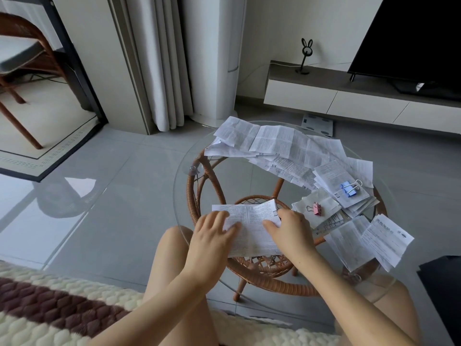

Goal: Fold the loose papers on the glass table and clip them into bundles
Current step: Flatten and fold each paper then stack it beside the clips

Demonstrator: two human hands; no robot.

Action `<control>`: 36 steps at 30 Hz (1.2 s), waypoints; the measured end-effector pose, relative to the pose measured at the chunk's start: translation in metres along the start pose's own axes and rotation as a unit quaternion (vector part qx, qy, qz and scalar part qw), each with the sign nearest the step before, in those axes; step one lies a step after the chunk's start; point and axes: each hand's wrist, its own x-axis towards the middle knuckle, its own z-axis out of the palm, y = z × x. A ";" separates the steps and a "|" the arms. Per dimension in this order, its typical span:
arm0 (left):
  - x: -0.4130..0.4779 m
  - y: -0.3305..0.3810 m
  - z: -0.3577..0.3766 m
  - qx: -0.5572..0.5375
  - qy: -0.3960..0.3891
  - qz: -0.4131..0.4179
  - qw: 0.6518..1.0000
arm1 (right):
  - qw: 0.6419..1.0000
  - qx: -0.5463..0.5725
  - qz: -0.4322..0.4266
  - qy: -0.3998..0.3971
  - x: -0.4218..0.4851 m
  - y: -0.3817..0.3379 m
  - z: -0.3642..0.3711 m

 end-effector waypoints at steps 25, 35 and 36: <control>0.013 -0.004 -0.001 0.015 -0.042 0.138 0.989 | 0.999 -0.039 0.029 0.012 0.004 -0.010 0.003; 0.009 -0.010 0.009 -0.039 -0.013 0.106 0.994 | 0.998 -0.042 0.040 0.005 0.004 -0.011 0.004; 0.009 -0.009 0.011 -0.047 -0.020 0.096 0.994 | 0.998 -0.039 0.045 0.004 0.004 -0.011 0.005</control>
